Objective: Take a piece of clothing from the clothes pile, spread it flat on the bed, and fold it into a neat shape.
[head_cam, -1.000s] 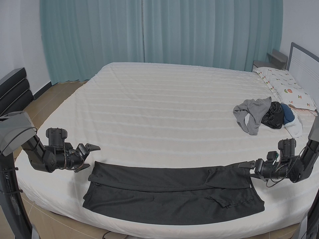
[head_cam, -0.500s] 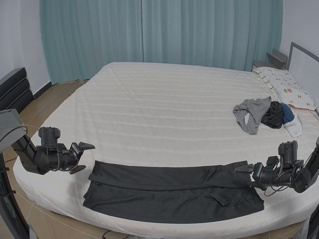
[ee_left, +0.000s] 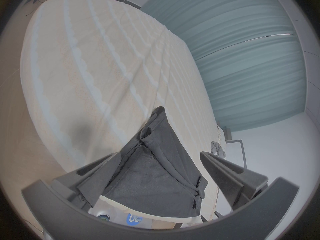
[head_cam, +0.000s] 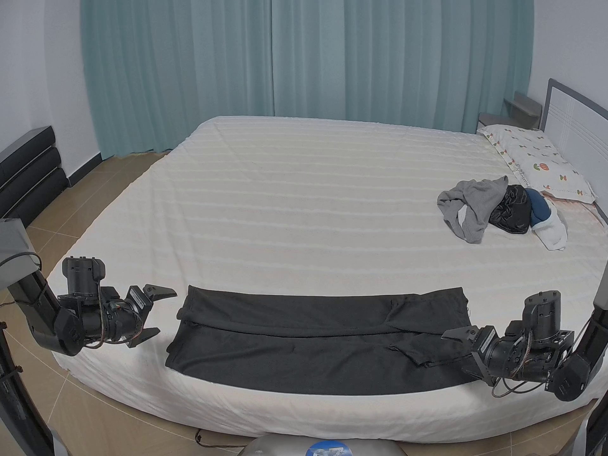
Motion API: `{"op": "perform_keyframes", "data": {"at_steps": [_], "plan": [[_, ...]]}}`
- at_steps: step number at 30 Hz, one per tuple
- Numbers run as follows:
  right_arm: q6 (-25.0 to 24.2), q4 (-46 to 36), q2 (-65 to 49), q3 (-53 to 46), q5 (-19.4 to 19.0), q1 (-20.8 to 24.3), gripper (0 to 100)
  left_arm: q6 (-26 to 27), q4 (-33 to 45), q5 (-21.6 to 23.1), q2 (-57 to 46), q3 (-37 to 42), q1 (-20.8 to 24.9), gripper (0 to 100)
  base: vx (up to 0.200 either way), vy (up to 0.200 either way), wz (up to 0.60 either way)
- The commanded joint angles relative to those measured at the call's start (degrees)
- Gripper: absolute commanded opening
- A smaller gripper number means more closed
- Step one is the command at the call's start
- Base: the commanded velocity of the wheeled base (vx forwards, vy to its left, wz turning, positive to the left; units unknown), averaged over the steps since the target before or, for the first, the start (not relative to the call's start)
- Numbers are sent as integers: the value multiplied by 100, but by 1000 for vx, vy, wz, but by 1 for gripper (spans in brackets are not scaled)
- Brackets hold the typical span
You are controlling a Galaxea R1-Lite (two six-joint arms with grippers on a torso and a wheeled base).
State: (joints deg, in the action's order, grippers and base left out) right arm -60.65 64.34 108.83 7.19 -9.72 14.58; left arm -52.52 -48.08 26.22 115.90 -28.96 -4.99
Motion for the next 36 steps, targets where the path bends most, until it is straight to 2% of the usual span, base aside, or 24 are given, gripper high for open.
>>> {"op": "perform_keyframes", "data": {"at_steps": [1, 6, 8, 23, 29, 36], "plan": [[-193, 720, 886, -324, 128, 142, 100, -13, -378, -3, 135, 269, -2, 100, 0, 0, 0], [-378, 1836, 1554, -570, 295, 300, 100, -4, -395, -12, 276, 225, -2, 100, 0, 0, 0], [-624, 2531, 1923, -693, 453, 370, 100, -4, -395, -12, 276, 225, -2, 100, 0, 0, 0], [-791, 2531, 1914, -508, 611, 273, 100, -4, -395, -12, 284, 216, -2, 100, 0, 0, 0], [-922, 2513, 1053, -587, 602, 256, 100, -4, -395, -3, 284, 216, -11, 100, 0, 0, 0], [-905, 2522, 1633, -456, 611, 326, 100, -4, -395, -3, 284, 207, -11, 100, 0, 0, 0]]}}
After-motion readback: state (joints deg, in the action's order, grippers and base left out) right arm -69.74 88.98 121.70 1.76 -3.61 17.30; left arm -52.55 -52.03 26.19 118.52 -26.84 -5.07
